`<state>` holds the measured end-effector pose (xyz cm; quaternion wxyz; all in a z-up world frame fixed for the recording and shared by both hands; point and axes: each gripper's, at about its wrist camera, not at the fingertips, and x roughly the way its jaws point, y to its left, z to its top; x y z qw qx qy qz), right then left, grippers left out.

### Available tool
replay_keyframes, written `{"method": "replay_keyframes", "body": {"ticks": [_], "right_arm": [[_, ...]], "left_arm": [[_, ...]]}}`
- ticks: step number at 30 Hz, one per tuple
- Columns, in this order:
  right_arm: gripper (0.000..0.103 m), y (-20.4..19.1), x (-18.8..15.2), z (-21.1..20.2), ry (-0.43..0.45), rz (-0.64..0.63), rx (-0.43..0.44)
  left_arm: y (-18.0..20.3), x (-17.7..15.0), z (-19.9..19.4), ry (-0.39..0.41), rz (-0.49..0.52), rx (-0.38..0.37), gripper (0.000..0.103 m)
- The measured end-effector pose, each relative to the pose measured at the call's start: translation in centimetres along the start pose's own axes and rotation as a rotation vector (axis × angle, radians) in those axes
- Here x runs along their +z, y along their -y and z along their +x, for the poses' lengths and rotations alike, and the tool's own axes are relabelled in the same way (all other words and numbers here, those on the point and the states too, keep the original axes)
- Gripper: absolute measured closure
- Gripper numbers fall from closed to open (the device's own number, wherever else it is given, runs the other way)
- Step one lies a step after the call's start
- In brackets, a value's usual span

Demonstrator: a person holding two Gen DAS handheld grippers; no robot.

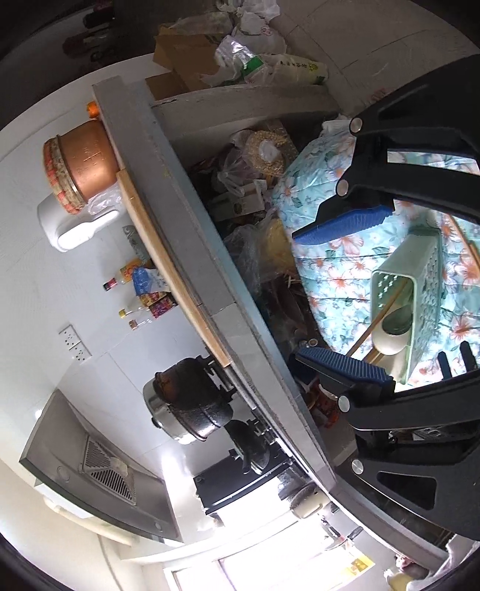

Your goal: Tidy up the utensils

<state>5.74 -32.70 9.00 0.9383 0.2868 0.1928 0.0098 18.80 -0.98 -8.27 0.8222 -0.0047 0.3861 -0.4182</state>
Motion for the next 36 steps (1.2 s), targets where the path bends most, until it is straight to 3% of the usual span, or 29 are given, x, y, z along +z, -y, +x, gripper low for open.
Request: {"method": "replay_keyframes", "body": {"ticks": [9,14,36], "right_arm": [[0.044,5.6,-9.7,3.6,-0.280,0.218,-0.077],[0.044,8.0,-12.9,5.2,-0.386,0.340,-0.116],[0.044,9.5,-14.6,6.3,-0.438,0.423,-0.095]], "left_arm": [[0.4,0.3,1.0,-0.030,0.027,0.002,0.030],[0.8,0.3,1.5,-0.048,0.035,0.003,0.030],[1.4,0.1,2.5,-0.079,0.046,0.015,0.030]]}}
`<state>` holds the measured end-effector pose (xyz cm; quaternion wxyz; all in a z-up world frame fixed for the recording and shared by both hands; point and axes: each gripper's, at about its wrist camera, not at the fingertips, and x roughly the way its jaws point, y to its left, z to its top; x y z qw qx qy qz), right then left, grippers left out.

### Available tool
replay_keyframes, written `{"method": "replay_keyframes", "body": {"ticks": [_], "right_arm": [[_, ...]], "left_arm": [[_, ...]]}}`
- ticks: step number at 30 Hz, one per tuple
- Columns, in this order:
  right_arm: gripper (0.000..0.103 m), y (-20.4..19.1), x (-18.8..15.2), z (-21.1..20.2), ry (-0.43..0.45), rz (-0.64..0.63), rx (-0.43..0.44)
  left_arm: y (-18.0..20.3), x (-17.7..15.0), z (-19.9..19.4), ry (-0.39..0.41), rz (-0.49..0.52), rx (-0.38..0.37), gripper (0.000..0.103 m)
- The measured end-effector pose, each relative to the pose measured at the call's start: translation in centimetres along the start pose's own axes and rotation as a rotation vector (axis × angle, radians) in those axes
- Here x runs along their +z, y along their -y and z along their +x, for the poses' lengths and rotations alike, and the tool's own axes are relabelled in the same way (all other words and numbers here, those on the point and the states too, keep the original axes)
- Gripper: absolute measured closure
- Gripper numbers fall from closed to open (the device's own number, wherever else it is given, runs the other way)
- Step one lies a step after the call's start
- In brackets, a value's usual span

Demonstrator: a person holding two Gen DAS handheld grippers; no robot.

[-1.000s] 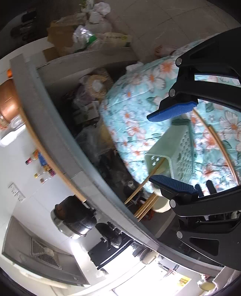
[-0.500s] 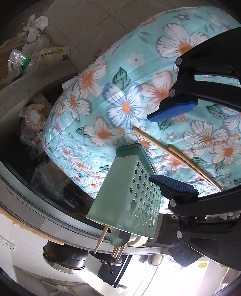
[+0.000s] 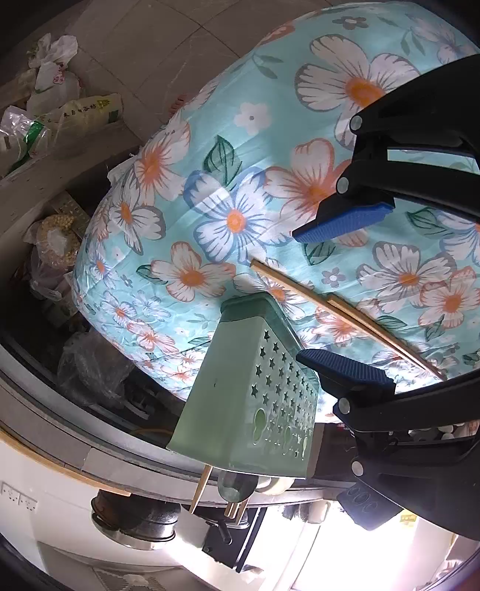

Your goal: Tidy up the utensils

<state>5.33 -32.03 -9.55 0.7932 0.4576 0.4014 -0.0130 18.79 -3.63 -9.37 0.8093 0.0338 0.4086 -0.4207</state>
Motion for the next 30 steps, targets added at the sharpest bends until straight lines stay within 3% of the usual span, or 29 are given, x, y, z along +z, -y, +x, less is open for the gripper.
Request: {"method": "replay_keyframes", "body": {"ticks": [30], "right_arm": [[0.044,0.13,-0.25,0.97,-0.028,0.016,-0.002]], "left_arm": [[0.31,-0.44,0.68,-0.012,0.018,-0.019,0.030]]}}
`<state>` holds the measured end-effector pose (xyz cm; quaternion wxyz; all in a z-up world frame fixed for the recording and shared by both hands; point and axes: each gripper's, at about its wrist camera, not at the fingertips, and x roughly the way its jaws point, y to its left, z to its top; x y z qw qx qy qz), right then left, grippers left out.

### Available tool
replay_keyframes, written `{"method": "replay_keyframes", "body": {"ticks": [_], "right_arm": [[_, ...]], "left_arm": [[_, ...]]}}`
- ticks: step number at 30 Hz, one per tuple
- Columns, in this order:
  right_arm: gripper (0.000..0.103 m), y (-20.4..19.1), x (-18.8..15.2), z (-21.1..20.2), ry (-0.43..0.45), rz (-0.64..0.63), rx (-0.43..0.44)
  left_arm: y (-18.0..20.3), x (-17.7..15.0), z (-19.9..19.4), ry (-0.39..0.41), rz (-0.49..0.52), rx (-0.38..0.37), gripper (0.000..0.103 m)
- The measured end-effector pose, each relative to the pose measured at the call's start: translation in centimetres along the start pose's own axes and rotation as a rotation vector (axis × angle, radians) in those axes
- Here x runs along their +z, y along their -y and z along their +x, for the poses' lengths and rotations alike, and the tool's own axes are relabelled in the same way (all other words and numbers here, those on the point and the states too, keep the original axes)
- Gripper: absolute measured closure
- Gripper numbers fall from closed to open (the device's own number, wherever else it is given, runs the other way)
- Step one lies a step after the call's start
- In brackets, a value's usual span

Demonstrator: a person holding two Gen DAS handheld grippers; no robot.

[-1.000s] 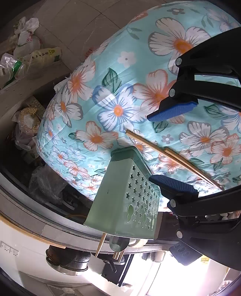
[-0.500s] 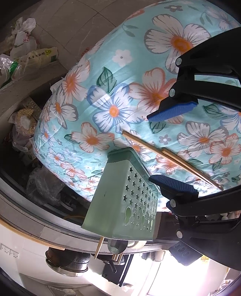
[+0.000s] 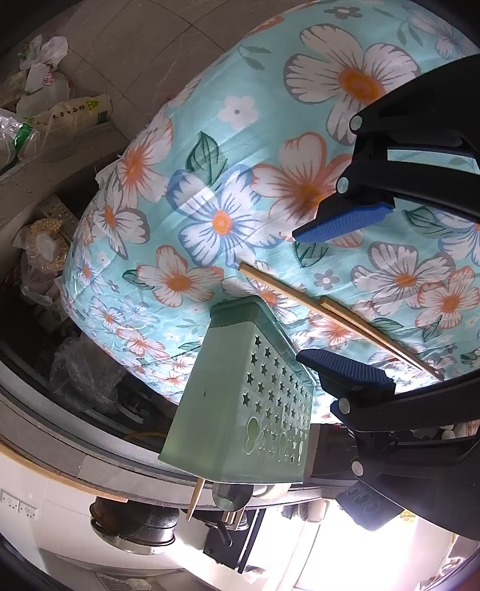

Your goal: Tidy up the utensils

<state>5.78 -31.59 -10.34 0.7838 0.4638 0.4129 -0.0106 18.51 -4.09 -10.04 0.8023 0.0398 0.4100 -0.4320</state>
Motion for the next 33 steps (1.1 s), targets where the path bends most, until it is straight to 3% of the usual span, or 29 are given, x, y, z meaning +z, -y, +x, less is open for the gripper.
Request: {"method": "replay_keyframes", "body": {"ticks": [33], "right_arm": [[0.044,0.44,-0.20,0.54,-0.019,0.019,-0.002]], "left_arm": [[0.79,-0.74,0.71,-0.026,0.019,-0.021,0.030]]}}
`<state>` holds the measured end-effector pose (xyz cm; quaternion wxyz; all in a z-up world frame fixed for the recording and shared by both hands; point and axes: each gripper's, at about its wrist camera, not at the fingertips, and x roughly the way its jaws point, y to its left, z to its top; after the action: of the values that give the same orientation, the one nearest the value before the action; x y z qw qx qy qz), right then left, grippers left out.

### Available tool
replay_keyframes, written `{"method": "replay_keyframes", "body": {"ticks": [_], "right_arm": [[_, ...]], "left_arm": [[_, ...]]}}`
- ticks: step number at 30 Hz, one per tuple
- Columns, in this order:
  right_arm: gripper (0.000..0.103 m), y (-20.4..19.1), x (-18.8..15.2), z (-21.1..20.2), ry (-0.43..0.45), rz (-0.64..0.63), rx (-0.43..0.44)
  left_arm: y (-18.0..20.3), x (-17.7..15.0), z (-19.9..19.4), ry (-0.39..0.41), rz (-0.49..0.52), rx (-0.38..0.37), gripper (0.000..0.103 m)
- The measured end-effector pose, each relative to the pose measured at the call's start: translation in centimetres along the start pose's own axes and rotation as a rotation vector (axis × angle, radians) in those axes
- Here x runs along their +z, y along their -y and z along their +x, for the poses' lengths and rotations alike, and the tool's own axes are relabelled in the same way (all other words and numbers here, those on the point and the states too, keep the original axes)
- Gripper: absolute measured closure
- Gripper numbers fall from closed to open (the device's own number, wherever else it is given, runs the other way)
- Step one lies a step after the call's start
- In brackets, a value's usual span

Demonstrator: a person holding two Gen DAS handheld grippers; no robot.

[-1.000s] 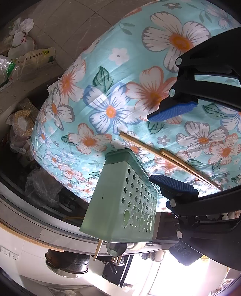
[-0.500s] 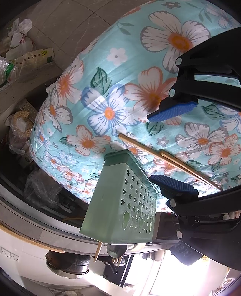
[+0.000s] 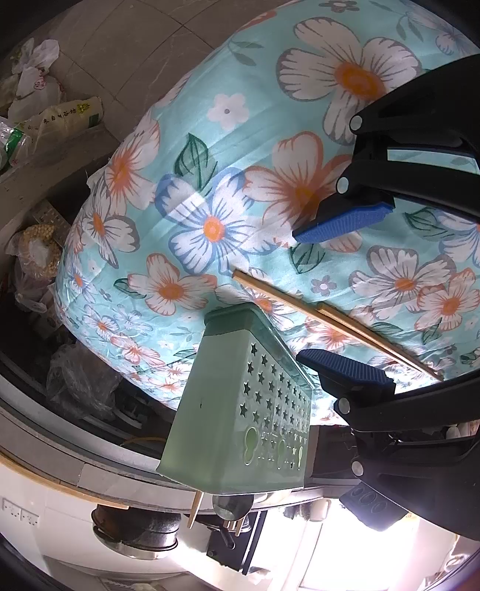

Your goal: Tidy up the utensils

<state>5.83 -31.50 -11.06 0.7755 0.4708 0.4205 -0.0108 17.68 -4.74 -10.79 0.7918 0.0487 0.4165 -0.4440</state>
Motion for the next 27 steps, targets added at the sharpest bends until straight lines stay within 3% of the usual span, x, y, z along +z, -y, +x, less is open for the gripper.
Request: {"method": "replay_keyframes", "body": {"ticks": [27], "right_arm": [[0.044,0.01,0.00,0.34,-0.003,0.003,0.000]], "left_arm": [[-0.14,-0.06,-0.13,-0.013,0.002,-0.006,0.030]]}}
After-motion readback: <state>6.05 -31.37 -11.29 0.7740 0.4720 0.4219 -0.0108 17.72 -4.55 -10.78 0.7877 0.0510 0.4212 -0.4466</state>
